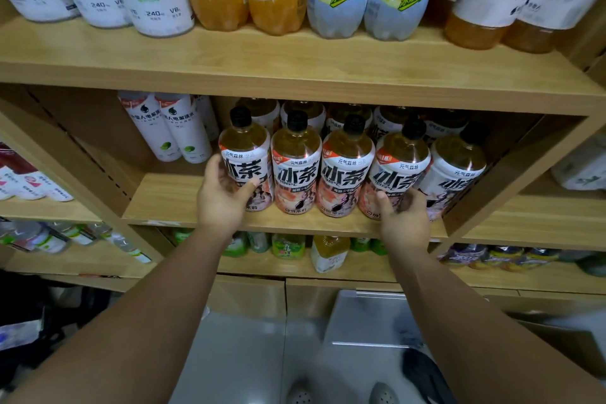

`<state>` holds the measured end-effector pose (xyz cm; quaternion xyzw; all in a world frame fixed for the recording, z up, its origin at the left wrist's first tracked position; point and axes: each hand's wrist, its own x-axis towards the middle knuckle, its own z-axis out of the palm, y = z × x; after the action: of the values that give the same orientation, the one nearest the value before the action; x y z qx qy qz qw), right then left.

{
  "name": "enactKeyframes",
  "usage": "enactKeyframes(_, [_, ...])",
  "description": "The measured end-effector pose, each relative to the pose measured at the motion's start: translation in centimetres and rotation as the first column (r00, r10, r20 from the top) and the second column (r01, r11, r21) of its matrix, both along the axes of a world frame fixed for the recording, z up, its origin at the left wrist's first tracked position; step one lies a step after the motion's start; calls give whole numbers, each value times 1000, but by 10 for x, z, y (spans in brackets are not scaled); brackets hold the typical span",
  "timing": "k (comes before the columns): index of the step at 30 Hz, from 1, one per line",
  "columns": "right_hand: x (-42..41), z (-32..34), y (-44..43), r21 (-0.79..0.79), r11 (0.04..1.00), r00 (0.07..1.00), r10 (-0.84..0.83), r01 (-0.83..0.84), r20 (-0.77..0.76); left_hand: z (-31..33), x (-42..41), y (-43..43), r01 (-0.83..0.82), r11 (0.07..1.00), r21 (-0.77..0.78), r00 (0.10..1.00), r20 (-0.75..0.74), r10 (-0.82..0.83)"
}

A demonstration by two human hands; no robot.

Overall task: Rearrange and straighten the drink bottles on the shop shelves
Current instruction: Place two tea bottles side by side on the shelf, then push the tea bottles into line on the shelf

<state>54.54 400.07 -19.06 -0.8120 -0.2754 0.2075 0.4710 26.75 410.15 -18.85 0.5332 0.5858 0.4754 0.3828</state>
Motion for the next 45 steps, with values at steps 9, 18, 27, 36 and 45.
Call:
enactKeyframes(9, [-1, -40, -51, -25, 996, 995, 90, -91, -32, -45, 14, -64, -232, 970, 65, 965, -107, 238])
enactKeyframes(18, [18, -139, -43, -383, 775, 863, 481, -502, -158, -161, 75, -102, 218, 933, -288, 954, -137, -265])
enactKeyframes(27, [31, -206, 10, -270, 733, 778, 613, -625, -136, -236, 121, -64, 318, 920, -230, 893, -252, -372])
enactKeyframes(36, [43, -218, 20, -83, 670, 675, 727, -737, -127, -255, 138, -60, 272, 929, -250, 955, -48, -293])
enactKeyframes(45, [42, -171, -27, -19, 694, 686, 707, -720, -172, -197, 125, -95, 406, 879, -249, 912, 46, -408])
